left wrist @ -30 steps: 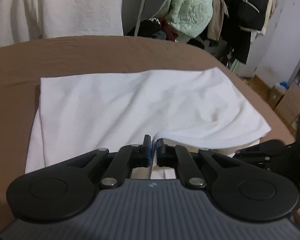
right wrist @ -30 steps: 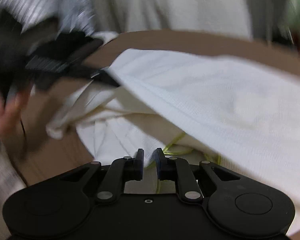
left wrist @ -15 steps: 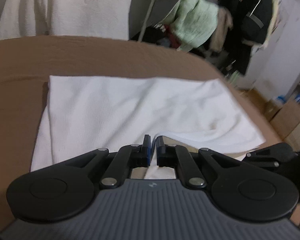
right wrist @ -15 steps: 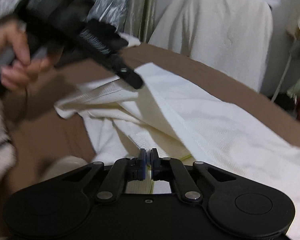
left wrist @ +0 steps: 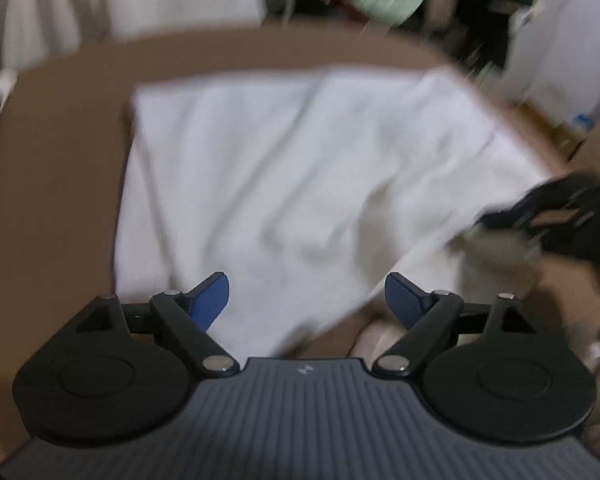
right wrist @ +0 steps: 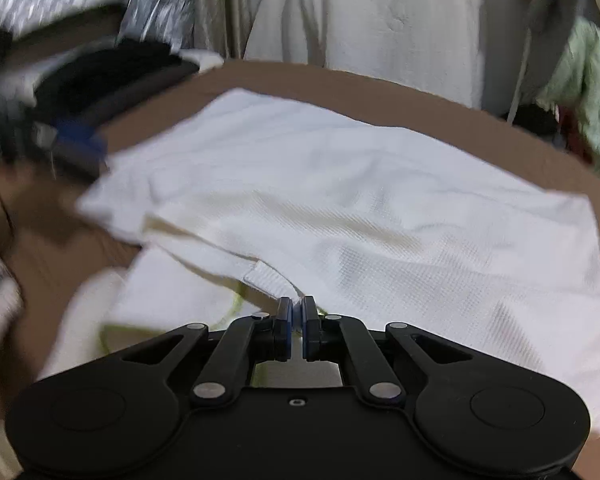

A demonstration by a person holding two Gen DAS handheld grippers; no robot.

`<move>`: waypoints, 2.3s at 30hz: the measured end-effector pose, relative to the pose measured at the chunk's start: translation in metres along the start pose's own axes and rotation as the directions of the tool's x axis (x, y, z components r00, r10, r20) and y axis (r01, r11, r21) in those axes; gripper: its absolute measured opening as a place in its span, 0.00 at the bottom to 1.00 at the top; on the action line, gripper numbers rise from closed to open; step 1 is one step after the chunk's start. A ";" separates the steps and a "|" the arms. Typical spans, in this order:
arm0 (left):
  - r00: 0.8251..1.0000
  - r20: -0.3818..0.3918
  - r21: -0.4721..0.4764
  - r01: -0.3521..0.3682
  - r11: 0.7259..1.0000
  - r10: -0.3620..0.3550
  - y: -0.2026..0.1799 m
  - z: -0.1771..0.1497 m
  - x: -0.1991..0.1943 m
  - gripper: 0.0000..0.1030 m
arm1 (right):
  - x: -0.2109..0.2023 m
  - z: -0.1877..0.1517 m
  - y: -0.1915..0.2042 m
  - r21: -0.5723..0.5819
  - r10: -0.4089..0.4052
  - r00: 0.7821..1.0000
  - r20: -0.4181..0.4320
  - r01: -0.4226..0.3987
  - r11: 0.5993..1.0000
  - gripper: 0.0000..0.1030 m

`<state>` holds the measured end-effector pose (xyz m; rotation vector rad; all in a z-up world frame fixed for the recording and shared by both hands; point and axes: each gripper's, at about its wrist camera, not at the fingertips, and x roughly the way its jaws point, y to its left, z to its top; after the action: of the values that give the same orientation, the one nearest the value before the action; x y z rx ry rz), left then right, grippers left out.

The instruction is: Fold clothes

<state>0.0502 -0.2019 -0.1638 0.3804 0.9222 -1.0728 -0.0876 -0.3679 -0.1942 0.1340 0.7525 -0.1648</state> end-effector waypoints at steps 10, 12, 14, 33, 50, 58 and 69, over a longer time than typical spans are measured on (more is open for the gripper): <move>0.994 -0.106 -0.403 -0.009 0.915 -0.037 0.063 -0.020 0.020 0.70 | -0.001 -0.040 -0.036 0.218 0.124 0.992 -0.036 -0.114 0.969 0.08; 0.994 -0.091 -0.436 0.016 0.900 -0.062 0.065 -0.022 0.019 0.75 | -0.004 -0.042 -0.036 0.233 0.147 0.989 -0.030 -0.136 0.963 0.09; 0.995 -0.081 -0.461 0.019 0.887 -0.064 0.064 -0.024 0.019 0.76 | -0.013 -0.046 -0.050 0.294 0.175 0.985 0.004 -0.168 0.941 0.11; 0.990 -0.007 -0.449 -0.131 0.884 0.143 0.042 -0.041 0.000 0.02 | -0.080 -0.098 -0.166 0.658 -0.279 0.954 0.108 0.142 0.739 0.49; 0.993 -0.084 -0.408 -0.114 0.906 0.087 0.040 -0.047 0.008 0.02 | -0.087 -0.099 -0.183 0.558 -0.440 0.896 0.053 0.339 0.757 0.06; 0.992 -0.103 -0.438 -0.116 0.891 0.078 0.047 -0.050 -0.003 0.04 | -0.085 -0.096 -0.203 0.544 -0.428 0.903 -0.037 0.378 0.750 0.37; 0.984 0.077 -0.201 -0.145 0.969 0.163 0.031 0.045 -0.027 0.50 | -0.055 0.028 -0.264 0.389 -0.253 0.967 0.028 0.222 0.894 0.59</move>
<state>0.0928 -0.2020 -0.1207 0.2339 0.8911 -0.8429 -0.1606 -0.6257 -0.1526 0.4070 0.6501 -0.5505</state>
